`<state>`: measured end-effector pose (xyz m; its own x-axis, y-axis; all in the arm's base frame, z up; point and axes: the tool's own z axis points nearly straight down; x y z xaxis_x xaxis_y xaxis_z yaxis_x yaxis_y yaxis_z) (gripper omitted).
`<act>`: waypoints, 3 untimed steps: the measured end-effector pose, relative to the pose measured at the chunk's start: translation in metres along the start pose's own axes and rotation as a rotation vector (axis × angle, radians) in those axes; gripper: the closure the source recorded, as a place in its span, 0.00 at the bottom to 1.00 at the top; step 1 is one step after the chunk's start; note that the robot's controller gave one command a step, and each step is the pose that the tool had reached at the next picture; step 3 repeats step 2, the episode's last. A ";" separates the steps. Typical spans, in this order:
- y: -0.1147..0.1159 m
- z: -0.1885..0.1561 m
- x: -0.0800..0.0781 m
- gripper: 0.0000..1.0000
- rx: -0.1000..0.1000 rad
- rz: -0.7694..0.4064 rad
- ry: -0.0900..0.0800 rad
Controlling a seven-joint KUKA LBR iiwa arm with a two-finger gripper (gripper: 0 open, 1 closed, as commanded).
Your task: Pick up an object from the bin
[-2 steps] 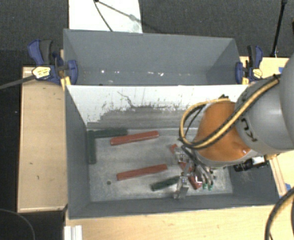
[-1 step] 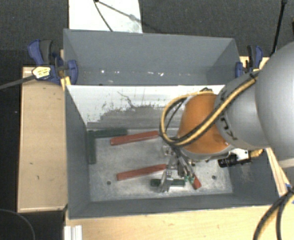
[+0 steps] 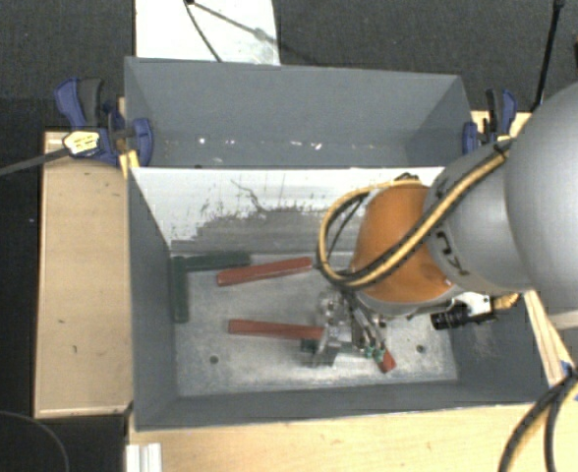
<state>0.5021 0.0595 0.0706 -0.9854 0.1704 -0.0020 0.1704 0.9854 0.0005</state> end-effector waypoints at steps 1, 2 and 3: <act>-0.016 -0.026 -0.017 1.00 0.000 -0.348 -0.004; -0.019 -0.180 -0.039 1.00 0.000 -0.361 -0.010; -0.019 -0.180 -0.039 1.00 0.000 -0.361 -0.010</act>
Offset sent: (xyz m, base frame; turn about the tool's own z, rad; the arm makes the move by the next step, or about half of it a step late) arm 0.0123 -0.0180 0.0253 -0.3495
